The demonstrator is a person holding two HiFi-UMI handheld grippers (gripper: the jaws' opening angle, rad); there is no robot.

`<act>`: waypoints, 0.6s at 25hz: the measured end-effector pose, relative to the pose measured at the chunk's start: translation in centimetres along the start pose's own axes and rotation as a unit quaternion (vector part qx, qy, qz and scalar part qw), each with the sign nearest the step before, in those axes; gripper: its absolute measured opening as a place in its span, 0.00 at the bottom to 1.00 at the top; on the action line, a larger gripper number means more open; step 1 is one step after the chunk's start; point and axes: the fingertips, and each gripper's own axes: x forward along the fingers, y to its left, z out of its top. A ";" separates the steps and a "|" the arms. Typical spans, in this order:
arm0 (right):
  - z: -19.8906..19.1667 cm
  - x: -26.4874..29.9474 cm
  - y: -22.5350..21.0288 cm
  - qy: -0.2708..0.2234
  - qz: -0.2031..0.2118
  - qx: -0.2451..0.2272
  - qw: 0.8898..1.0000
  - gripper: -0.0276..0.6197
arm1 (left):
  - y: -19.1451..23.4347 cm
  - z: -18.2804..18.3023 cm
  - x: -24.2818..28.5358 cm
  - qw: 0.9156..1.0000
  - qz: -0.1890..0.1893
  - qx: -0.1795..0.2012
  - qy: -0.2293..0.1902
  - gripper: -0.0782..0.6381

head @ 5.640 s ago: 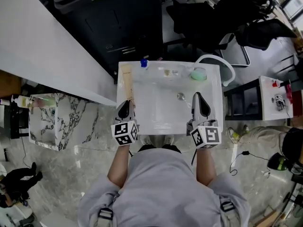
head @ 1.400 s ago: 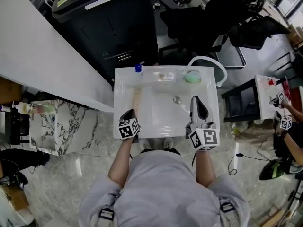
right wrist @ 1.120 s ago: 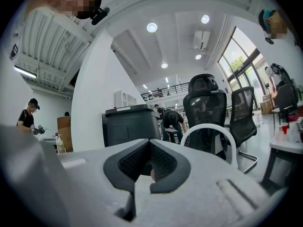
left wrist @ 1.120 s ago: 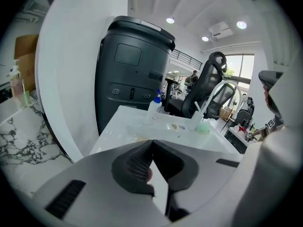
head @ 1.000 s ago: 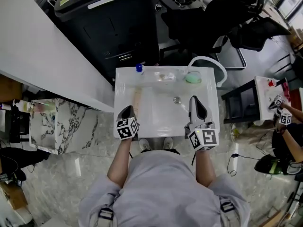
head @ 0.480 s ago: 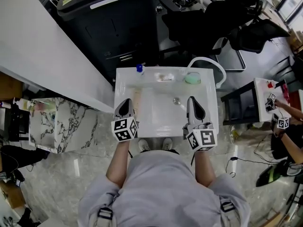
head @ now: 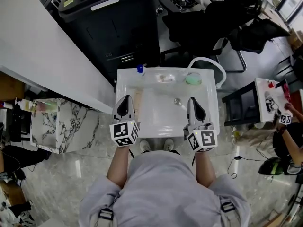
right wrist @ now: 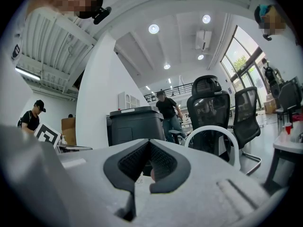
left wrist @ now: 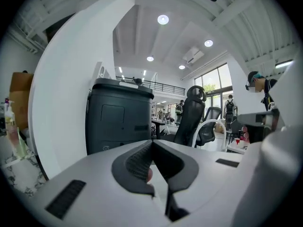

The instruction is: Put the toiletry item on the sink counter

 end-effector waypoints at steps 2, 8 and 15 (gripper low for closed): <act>0.0 -0.1 0.0 0.000 0.000 0.000 1.000 0.04 | -0.4 1.1 -0.3 1.000 -0.002 0.004 -0.013 0.12; 0.1 -0.3 -0.1 -0.002 0.001 -0.002 1.000 0.04 | -1.2 4.1 -1.5 0.999 -0.006 0.011 -0.050 0.12; 0.5 -0.3 0.0 -0.007 0.000 -0.003 1.000 0.04 | -1.3 6.2 -2.9 0.997 -0.004 0.011 -0.077 0.12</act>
